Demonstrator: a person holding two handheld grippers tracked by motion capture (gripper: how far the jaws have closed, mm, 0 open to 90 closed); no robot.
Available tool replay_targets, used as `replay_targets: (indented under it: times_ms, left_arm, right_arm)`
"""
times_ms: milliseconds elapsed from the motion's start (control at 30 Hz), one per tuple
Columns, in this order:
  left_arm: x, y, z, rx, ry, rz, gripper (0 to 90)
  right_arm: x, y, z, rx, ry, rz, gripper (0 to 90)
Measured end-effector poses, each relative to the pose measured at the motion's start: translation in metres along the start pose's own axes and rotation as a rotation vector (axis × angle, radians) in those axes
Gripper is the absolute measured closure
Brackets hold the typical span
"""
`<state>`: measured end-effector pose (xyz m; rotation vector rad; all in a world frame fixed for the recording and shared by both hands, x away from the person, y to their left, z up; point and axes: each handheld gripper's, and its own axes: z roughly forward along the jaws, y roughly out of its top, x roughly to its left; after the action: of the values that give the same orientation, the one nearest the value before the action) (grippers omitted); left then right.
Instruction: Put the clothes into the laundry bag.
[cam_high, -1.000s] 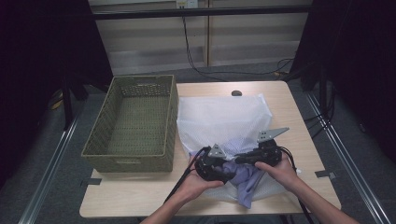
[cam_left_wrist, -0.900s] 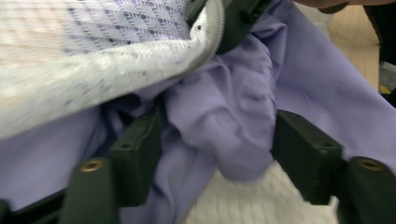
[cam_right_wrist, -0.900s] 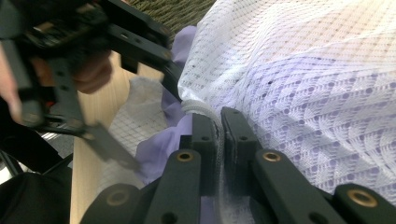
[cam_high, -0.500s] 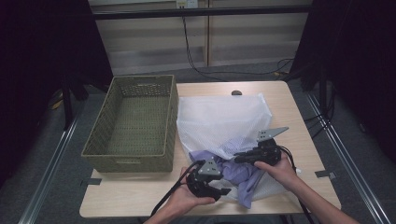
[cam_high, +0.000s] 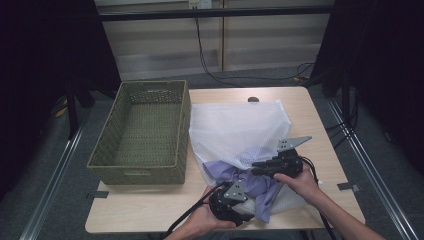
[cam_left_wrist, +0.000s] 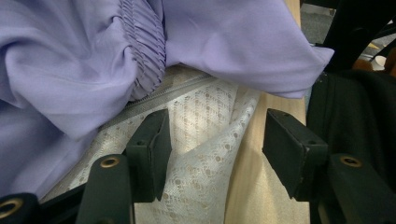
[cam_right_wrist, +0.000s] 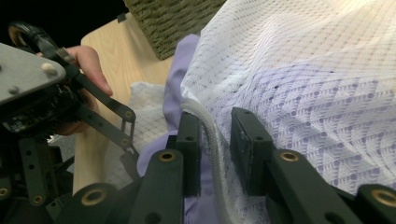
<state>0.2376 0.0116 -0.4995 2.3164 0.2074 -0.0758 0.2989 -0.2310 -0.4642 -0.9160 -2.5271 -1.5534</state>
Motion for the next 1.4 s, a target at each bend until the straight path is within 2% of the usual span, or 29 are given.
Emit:
replay_targets:
  times_ms: [100,133,200,233,267,333,400,467,500,600,667,733,767,833,900,1033,1100,1133,1200,1267,1400]
  left_arm:
    - [-0.001,-0.006,0.000,-0.045,0.031,0.023,46.8]
    - [-0.001,-0.006,-0.001,-0.037,0.042,0.038,49.0]
    - [-0.001,-0.007,-0.001,-0.047,0.055,0.033,51.5]
    - [-0.001,-0.007,-0.002,-0.031,0.062,0.040,51.5]
    - [0.000,-0.007,-0.002,-0.033,0.076,0.045,60.2]
    - [0.003,-0.006,-0.003,-0.035,0.090,0.024,67.4]
    - [0.005,-0.005,-0.005,-0.013,0.105,-0.002,75.1]
    - [0.005,-0.005,-0.005,-0.018,0.106,-0.005,79.9]
    - [0.007,-0.005,-0.006,-0.012,0.088,-0.011,82.9]
    - [0.008,-0.005,-0.006,-0.011,0.091,-0.019,86.7]
    - [0.009,-0.005,-0.005,-0.020,0.086,-0.039,87.3]
    - [0.009,-0.005,-0.005,-0.020,0.089,-0.043,87.4]
    - [0.009,-0.006,-0.005,-0.022,0.079,-0.048,87.4]
    - [0.010,-0.006,-0.007,-0.006,0.084,-0.037,87.4]
    - [0.009,-0.006,-0.005,-0.026,0.079,-0.064,87.6]
    - [0.010,-0.005,-0.007,0.004,0.076,-0.055,88.0]
    - [0.009,-0.004,-0.006,-0.005,0.074,-0.067,88.0]
    - [0.010,-0.004,-0.005,-0.009,0.071,-0.049,88.0]
    - [0.010,-0.004,-0.006,0.003,0.071,-0.047,88.0]
    - [0.010,-0.003,-0.006,0.006,0.060,-0.048,88.0]
    - [0.010,-0.004,-0.005,-0.008,0.054,-0.063,88.1]
  right_arm:
    - [0.000,0.001,-0.003,-0.011,-0.002,-0.001,69.7]
    - [0.001,0.001,-0.004,-0.017,-0.005,0.001,68.1]
    - [0.001,0.002,-0.005,-0.022,-0.008,0.001,66.0]
    - [0.001,0.003,-0.006,-0.027,-0.011,-0.004,64.0]
    - [0.002,0.004,-0.009,-0.038,-0.019,-0.009,60.9]
    - [0.003,0.005,-0.013,-0.052,-0.023,-0.013,56.7]
    - [0.003,0.006,-0.016,-0.064,-0.027,-0.015,52.9]
    - [0.004,0.007,-0.020,-0.071,-0.033,-0.013,48.9]
    - [0.005,0.007,-0.022,-0.076,-0.039,-0.013,47.4]
    - [0.009,0.008,-0.028,-0.094,-0.038,-0.021,47.3]
    - [0.013,0.009,-0.032,-0.104,-0.034,-0.029,50.4]
    - [0.016,0.009,-0.033,-0.105,-0.026,-0.035,53.5]
    - [0.021,0.007,-0.035,-0.101,-0.013,-0.048,61.9]
    - [0.026,0.002,-0.035,-0.089,0.010,-0.055,69.7]
    - [0.029,-0.004,-0.033,-0.068,0.034,-0.048,74.5]
    - [0.031,-0.015,-0.024,-0.001,0.056,-0.048,84.2]
    - [0.032,-0.018,-0.016,0.036,0.069,-0.071,86.0]
    - [0.032,-0.020,-0.012,0.054,0.071,-0.076,86.4]
    - [0.033,-0.021,-0.009,0.073,0.072,-0.081,86.1]
    - [0.031,-0.026,0.000,0.122,0.054,-0.091,84.5]
    - [0.024,-0.031,0.009,0.165,0.036,-0.073,79.1]
